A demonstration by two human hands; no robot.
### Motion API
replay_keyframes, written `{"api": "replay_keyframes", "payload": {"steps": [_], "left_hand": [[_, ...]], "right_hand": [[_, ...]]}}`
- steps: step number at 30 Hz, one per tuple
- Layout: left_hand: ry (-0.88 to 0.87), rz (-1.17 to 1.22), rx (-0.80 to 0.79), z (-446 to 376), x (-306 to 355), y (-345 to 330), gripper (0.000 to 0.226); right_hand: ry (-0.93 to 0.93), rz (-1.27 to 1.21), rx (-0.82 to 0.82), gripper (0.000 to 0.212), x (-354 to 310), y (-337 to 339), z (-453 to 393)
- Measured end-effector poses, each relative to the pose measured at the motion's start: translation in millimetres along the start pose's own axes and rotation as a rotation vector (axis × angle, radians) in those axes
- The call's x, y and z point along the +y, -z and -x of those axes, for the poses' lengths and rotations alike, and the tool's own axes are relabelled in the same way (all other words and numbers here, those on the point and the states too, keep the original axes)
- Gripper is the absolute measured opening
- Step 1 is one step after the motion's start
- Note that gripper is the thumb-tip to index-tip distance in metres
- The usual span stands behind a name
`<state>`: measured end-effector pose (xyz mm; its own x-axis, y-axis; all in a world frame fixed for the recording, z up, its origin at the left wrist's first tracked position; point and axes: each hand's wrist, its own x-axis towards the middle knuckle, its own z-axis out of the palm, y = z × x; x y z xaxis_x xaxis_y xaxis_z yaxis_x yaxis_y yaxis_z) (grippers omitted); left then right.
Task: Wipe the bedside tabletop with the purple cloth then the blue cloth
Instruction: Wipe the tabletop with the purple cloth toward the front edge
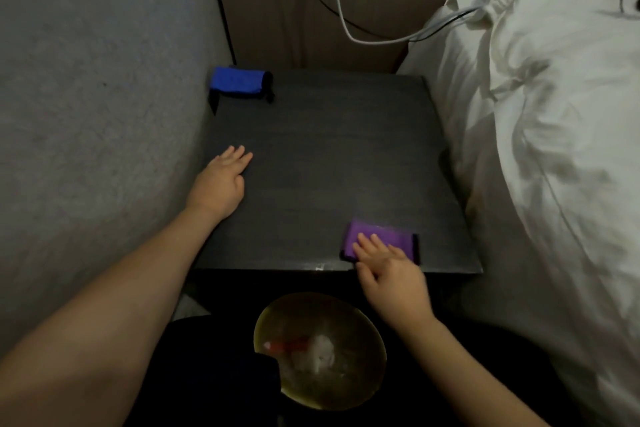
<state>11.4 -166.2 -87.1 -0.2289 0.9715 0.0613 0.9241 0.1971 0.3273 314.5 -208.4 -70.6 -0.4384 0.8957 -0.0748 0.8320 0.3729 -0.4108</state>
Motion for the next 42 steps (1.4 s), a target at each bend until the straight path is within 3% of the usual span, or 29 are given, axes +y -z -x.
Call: {"api": "replay_keyframes", "payload": {"steps": [6, 11, 16, 24, 36, 40, 42], "left_hand": [[0.007, 0.012, 0.005, 0.2, 0.8, 2.4, 0.054], [-0.01, 0.019, 0.01, -0.2, 0.1, 2.1, 0.054], [-0.015, 0.008, -0.009, -0.7, -0.5, 1.1, 0.055], [-0.016, 0.021, -0.025, -0.7, -0.6, 1.5, 0.055], [-0.005, 0.01, -0.019, -1.4, -0.3, 1.2, 0.054], [0.013, 0.005, -0.03, -1.5, 0.3, 2.2, 0.054], [0.021, 0.0, -0.029, -1.3, 1.2, 2.4, 0.054]], "right_hand": [[0.194, -0.077, -0.091, 0.061, -84.1, -33.5, -23.2], [0.316, -0.131, -0.213, 0.044, -142.6, -51.9, -33.8], [0.335, -0.141, -0.171, 0.045, -155.2, -63.1, -32.9], [0.332, -0.087, -0.107, 0.041, -124.5, -54.6, -16.0], [-0.005, 0.008, 0.096, 0.04, 4.0, -4.5, 20.0], [-0.158, -0.01, 0.159, 0.051, 55.5, 18.0, 28.8], [-0.233, -0.038, 0.16, 0.036, 75.1, 30.7, 26.0]]}}
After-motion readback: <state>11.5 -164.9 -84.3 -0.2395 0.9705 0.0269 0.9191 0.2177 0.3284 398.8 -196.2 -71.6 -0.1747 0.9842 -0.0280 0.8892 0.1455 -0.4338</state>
